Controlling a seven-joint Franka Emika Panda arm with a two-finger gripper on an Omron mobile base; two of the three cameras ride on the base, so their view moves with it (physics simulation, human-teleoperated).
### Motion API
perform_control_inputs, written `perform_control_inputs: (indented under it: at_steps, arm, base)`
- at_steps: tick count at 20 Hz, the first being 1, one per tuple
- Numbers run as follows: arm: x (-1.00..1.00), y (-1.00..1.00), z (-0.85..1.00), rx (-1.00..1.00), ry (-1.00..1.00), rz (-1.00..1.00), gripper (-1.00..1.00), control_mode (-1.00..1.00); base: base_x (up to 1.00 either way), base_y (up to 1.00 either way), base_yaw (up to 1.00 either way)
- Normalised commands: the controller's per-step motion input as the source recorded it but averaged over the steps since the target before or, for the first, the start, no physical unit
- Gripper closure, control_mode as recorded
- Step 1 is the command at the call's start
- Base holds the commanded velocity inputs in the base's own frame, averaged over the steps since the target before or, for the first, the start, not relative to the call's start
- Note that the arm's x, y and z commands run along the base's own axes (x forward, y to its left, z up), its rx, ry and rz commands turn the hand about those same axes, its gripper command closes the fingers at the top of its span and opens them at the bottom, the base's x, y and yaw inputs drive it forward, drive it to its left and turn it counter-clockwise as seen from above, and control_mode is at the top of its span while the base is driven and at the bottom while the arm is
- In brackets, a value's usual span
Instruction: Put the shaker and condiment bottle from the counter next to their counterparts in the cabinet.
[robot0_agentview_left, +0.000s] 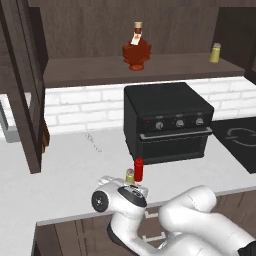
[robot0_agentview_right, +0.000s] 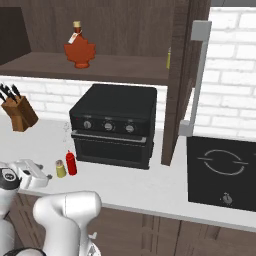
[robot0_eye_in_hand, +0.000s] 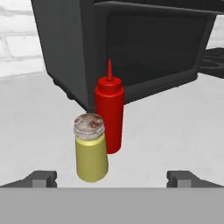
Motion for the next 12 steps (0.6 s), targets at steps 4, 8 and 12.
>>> perform_control_inputs:
  at_steps: [4,8,12]
  arm:
    - [0.01,0.0,-0.14,-0.02,-0.08,-0.04,-1.0,-1.0]
    - [0.13,0.0,-0.03,-0.01,0.0,-0.06,-1.0,-1.0]
    - [0.35,0.0,0.0,0.0,0.0,-0.05,-1.0,-1.0]
  base:
    - [0.0,0.0,0.0]
    - [0.0,0.0,0.0]
    - [0.0,0.0,0.0]
